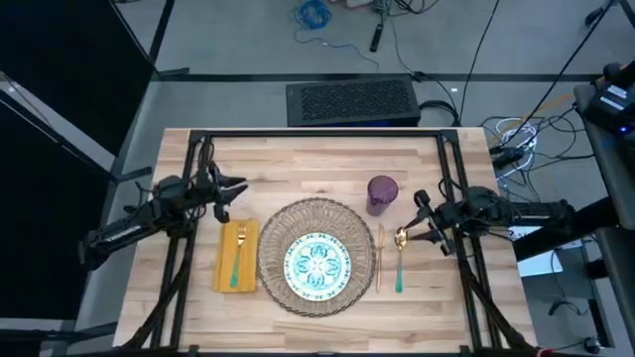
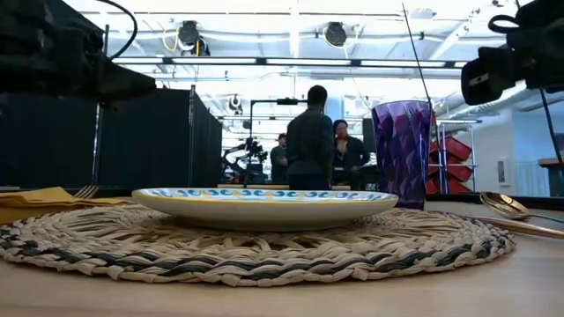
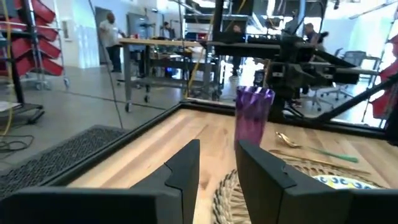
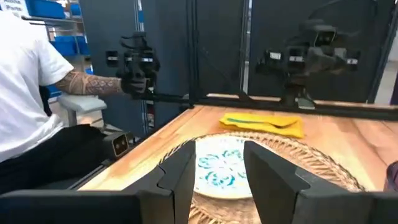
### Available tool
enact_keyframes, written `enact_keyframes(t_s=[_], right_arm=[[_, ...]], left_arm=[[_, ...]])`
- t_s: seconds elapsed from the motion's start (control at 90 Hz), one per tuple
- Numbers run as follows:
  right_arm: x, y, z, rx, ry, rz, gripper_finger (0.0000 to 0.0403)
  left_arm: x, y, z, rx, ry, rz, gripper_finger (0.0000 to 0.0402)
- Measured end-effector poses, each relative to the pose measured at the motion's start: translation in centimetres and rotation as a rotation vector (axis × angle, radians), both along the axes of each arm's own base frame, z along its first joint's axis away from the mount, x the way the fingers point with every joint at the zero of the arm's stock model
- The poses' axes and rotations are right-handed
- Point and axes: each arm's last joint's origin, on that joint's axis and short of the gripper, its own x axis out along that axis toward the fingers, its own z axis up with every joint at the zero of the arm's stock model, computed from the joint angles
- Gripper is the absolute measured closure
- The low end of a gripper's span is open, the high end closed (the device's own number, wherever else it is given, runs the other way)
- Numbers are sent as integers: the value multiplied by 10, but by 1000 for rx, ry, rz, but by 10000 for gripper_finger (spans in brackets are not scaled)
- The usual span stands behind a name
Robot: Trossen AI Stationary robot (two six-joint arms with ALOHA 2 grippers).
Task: Set table place
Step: Return to Home Position
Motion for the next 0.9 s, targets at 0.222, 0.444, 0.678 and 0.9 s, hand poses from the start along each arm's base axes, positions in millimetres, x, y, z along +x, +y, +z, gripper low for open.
enact_keyframes(t_s=[0.222,0.444,0.678,0.9], right_arm=[[3,-1,-4,-21,37,-10,280],[3,-1,-4,42,65,-12,280],[3,-1,-4,142,106,-14,280],[3,-1,-4,143,107,-14,280]], left_arm=[[0,0,0,-5,-1,0,314],[0,0,0,-3,-1,-1,314],[0,0,0,-3,-1,-3,313],[0,0,0,-2,-1,-3,313]])
